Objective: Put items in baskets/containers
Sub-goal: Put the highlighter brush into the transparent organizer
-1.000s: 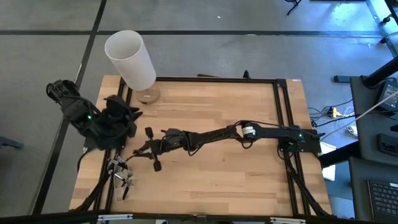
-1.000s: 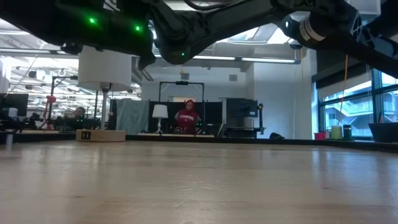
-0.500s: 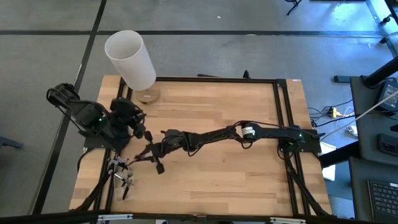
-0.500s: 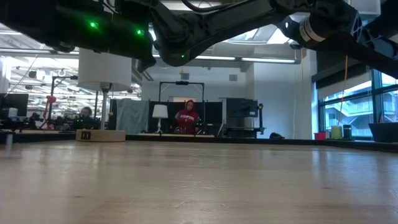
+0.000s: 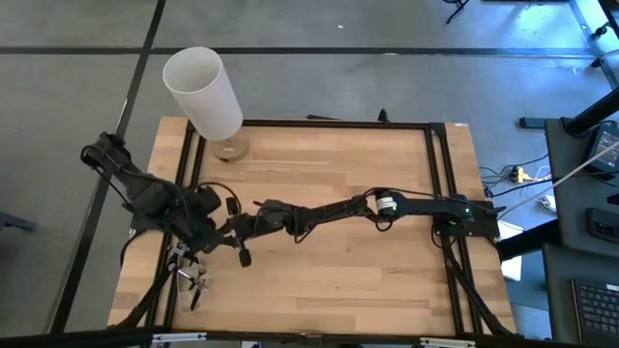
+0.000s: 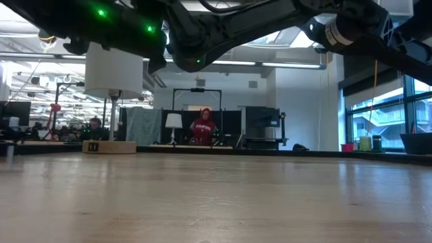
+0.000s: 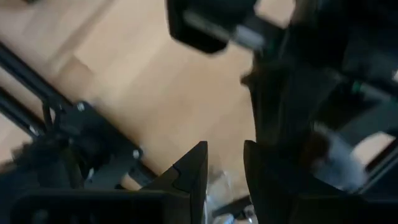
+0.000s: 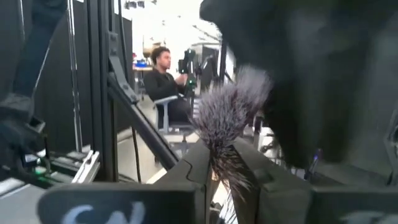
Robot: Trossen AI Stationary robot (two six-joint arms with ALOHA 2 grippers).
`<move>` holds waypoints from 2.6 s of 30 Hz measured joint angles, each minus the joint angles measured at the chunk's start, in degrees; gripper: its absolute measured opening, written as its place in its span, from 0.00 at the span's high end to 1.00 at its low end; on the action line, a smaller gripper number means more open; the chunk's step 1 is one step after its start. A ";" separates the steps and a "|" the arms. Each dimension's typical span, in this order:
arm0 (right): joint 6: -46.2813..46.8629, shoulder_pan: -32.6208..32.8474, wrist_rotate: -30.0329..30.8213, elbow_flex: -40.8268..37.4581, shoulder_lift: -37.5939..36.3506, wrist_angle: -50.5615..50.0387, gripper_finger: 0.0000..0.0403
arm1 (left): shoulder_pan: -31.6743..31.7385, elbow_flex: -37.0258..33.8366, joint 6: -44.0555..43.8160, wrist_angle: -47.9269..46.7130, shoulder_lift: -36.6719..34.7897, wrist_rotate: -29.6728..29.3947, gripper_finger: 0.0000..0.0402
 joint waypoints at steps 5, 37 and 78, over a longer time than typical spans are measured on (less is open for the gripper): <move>1.28 0.05 1.63 0.00 0.00 1.26 0.90 | -3.45 0.00 -3.60 -0.21 0.88 1.06 0.76; 13.73 -1.09 0.76 0.00 0.00 7.57 0.90 | -21.10 -0.02 -14.39 -0.03 1.41 -14.42 0.70; 12.40 -1.14 -11.17 -5.83 -0.48 -9.26 0.72 | -36.19 -9.73 -41.29 -0.04 20.26 -9.49 0.92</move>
